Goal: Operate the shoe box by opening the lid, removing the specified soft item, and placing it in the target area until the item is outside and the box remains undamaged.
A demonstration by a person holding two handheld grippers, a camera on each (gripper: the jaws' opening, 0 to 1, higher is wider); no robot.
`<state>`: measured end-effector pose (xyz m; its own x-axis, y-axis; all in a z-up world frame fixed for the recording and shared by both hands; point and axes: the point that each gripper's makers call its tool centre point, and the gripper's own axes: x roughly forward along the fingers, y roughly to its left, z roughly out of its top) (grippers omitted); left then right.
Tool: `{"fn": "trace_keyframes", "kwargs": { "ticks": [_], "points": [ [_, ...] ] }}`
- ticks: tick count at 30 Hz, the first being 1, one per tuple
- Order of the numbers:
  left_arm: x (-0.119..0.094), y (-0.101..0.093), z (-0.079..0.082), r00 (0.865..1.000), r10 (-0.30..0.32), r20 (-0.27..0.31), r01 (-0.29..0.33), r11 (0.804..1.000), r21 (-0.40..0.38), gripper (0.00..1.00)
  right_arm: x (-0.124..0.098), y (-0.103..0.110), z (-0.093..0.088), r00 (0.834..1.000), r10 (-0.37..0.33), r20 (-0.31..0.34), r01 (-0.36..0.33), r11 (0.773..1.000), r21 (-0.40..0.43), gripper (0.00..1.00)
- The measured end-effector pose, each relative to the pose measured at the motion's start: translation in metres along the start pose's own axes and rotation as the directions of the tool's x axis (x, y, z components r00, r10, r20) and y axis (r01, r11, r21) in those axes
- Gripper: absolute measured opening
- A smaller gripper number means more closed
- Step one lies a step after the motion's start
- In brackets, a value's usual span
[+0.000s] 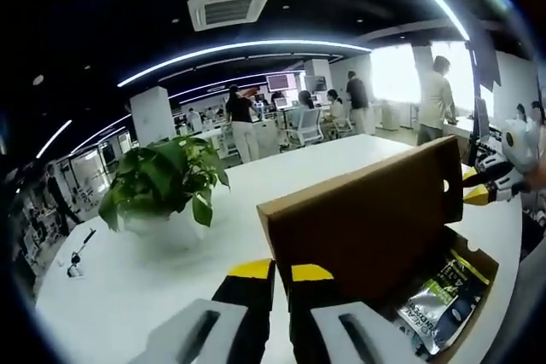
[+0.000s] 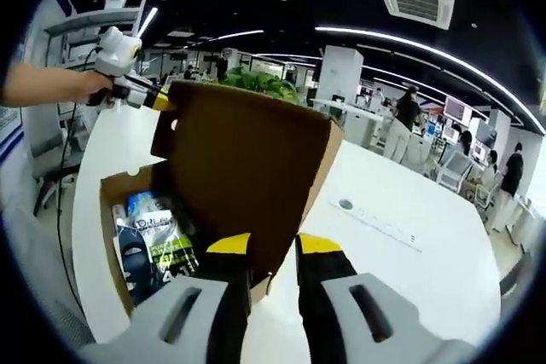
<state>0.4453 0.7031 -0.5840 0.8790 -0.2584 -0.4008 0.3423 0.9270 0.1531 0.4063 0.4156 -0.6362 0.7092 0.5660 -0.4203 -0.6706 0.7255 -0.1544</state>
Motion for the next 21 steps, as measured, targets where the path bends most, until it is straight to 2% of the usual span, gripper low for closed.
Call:
{"fn": "trace_keyframes", "kwargs": {
  "ticks": [7,9,12,16,21],
  "points": [
    [0.013,0.004,0.000,1.000,-0.011,-0.023,0.011,1.000,0.006,0.05,0.005,0.000,-0.023,0.998,-0.009,-0.056,0.011,0.999,0.035,0.12],
    [0.016,0.004,-0.001,0.999,-0.015,-0.028,0.015,1.000,0.005,0.05,0.006,-0.002,-0.029,0.997,-0.022,-0.075,0.027,0.997,0.069,0.10],
    [0.022,0.006,-0.002,0.999,-0.021,-0.038,0.021,1.000,0.005,0.05,0.008,-0.004,-0.033,0.996,-0.034,-0.080,0.044,0.992,0.120,0.07],
    [0.030,0.007,-0.004,0.998,-0.025,-0.052,0.025,1.000,0.006,0.05,0.012,-0.005,-0.034,0.996,-0.037,-0.076,0.047,0.989,0.138,0.04],
    [0.038,0.009,-0.007,0.998,-0.026,-0.065,0.026,1.000,-0.004,0.05,0.018,-0.005,-0.034,0.997,-0.038,-0.074,0.047,0.991,0.123,0.03]
  ]
}}
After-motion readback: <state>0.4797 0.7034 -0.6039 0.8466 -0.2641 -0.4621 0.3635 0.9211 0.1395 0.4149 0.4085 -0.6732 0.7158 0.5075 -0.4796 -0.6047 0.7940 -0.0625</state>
